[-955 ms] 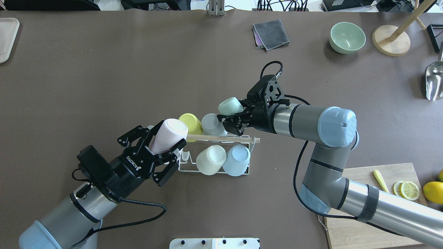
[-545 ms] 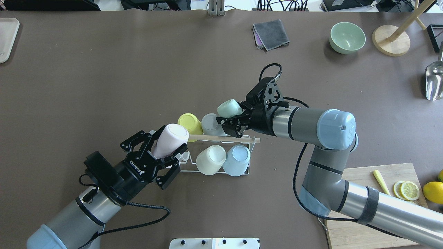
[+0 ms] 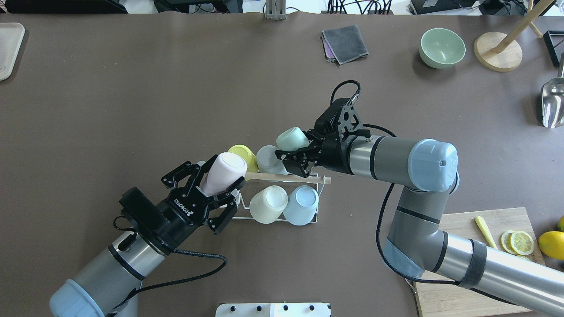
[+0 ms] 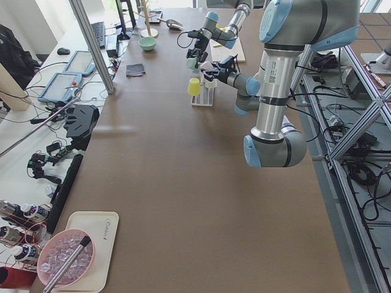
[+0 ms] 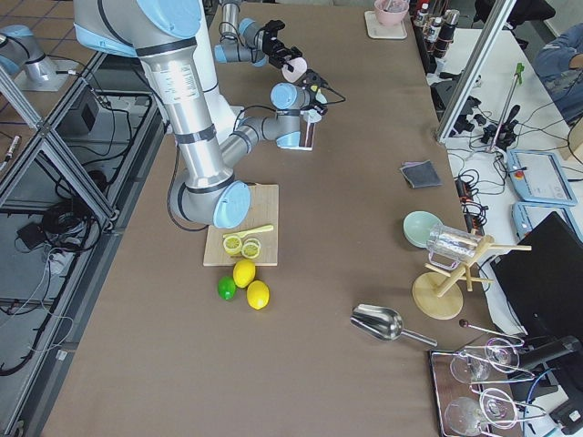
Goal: Place cup on cup holder
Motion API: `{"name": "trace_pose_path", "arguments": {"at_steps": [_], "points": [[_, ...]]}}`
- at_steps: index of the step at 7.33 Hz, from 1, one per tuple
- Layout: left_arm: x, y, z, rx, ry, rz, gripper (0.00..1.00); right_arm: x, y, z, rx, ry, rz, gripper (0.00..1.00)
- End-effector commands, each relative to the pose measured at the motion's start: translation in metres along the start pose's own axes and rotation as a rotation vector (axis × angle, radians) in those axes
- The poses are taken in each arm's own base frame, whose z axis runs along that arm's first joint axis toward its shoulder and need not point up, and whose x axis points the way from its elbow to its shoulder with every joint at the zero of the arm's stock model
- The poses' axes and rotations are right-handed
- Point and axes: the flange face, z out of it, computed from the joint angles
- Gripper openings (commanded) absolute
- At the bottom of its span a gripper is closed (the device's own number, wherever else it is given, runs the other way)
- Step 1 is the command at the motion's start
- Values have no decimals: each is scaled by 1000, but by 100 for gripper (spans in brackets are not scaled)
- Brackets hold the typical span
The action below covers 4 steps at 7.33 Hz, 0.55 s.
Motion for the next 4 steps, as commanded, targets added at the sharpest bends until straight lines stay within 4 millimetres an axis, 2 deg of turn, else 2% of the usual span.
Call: {"name": "trace_pose_path", "arguments": {"at_steps": [1, 4], "points": [[2, 8, 13, -2, -9, 12, 0, 2, 4, -1, -4, 3, 0, 100], [1, 13, 14, -10, -10, 19, 0, 2, 4, -1, -4, 3, 0, 100]]}}
